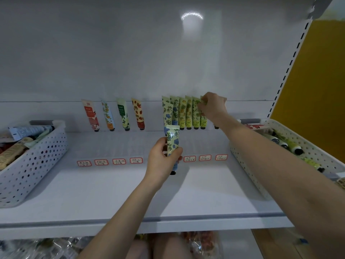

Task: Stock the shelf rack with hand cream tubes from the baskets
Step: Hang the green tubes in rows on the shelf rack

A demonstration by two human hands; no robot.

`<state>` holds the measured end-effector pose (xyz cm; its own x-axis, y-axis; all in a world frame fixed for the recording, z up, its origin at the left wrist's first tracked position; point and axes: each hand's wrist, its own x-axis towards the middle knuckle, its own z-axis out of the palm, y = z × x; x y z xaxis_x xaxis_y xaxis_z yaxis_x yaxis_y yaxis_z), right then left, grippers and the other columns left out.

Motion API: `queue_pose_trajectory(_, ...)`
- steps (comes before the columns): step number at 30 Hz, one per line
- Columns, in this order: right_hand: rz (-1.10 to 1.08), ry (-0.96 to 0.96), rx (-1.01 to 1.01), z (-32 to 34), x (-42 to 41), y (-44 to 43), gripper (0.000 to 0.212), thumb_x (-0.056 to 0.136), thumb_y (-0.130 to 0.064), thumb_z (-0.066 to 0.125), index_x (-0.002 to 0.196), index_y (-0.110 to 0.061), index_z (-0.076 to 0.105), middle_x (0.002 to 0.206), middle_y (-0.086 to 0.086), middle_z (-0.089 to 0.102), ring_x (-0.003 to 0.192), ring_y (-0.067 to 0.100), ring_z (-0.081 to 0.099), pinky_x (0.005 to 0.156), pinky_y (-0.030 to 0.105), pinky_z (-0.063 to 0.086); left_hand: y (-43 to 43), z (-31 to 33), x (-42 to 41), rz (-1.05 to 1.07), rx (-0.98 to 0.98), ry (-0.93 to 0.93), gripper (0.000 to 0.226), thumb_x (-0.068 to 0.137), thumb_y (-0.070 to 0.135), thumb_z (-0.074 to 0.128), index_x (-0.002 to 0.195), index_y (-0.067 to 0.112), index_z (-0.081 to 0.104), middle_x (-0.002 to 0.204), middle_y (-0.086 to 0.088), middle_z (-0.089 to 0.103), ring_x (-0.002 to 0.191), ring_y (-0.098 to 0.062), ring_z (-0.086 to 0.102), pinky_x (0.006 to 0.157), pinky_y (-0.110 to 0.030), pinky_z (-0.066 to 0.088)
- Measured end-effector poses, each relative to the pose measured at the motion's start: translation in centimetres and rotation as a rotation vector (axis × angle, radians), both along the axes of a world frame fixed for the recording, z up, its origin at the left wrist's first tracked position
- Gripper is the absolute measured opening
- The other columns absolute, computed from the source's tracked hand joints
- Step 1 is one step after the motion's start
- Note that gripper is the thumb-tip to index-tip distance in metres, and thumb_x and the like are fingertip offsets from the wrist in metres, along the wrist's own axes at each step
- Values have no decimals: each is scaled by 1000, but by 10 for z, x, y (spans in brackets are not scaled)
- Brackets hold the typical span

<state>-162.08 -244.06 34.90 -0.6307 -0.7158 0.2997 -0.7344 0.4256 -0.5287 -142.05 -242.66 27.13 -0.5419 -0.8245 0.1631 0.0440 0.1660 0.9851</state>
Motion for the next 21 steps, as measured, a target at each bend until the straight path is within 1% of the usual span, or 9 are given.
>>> queue_pose_trajectory(2, 0, 9, -27, 3, -2, 4, 27, 92, -11, 52, 115, 4, 54, 100, 22, 66, 95, 35, 62, 88, 40, 46, 1, 3, 2, -29, 17, 19, 13, 88, 4, 59, 84, 14, 53, 70, -5, 56, 67, -22, 61, 43, -21, 39)
queue_pose_trajectory(3, 9, -4, -56, 4, -3, 6, 31, 91, -10, 53, 119, 4, 51, 103, 22, 65, 95, 36, 62, 90, 42, 47, 1, 4, 2, -42, 22, 19, 13, 88, 4, 60, 84, 14, 53, 72, -6, 57, 68, -23, 61, 43, -21, 40)
queue_pose_trajectory(6, 52, -100, -171, 10, -4, 18, 36, 92, -14, 55, 126, -2, 48, 103, 17, 63, 91, 30, 64, 74, 35, 51, 2, 6, 2, -27, 2, 24, 14, 86, 7, 64, 86, 18, 56, 81, -9, 63, 75, -28, 63, 48, -24, 42)
queue_pose_trajectory(8, 85, -125, -259, 13, 1, 30, 31, 92, -16, 56, 120, -3, 54, 96, 16, 66, 86, 28, 66, 75, 35, 54, 4, 8, 2, -6, -12, 27, 16, 83, 9, 67, 88, 19, 56, 91, -15, 65, 79, -30, 63, 52, -27, 42)
queue_pose_trajectory(10, 141, -145, -318, 15, 11, 46, 21, 92, -17, 56, 104, -2, 62, 86, 15, 69, 77, 25, 67, 77, 33, 56, 9, 11, 4, -2, 4, 42, 17, 83, 8, 68, 89, 16, 54, 93, -16, 65, 78, -30, 64, 55, -28, 48)
queue_pose_trajectory(11, 183, -196, -324, 16, 17, 54, 21, 92, -19, 56, 97, -1, 65, 81, 13, 69, 72, 23, 67, 73, 30, 56, 11, 12, 4, -7, 12, 50, 17, 83, 8, 67, 91, 14, 54, 92, -14, 66, 76, -28, 65, 58, -28, 50)
queue_pose_trajectory(14, 318, -407, -242, 13, 38, 78, 24, 91, -29, 57, 89, -7, 65, 77, 6, 69, 67, 16, 67, 66, 23, 57, 19, 15, 4, -23, 22, 65, 18, 83, 7, 67, 93, 14, 54, 90, -9, 67, 71, -16, 70, 65, -26, 55)
queue_pose_trajectory(17, 410, -457, -186, 7, 54, 97, 21, 88, -37, 58, 85, -17, 64, 79, 1, 70, 71, 11, 68, 69, 22, 57, 27, 18, 3, -40, 20, 80, 19, 83, 5, 67, 89, 17, 54, 84, -4, 67, 65, -10, 69, 64, -23, 56)
queue_pose_trajectory(21, 452, -481, -160, 0, 66, 110, 18, 83, -31, 66, 87, -14, 66, 78, 0, 69, 67, 5, 65, 64, 17, 55, 35, 18, 1, -23, -2, 58, 19, 81, 9, 69, 91, 18, 56, 92, -11, 69, 84, -27, 69, 82, -44, 55)
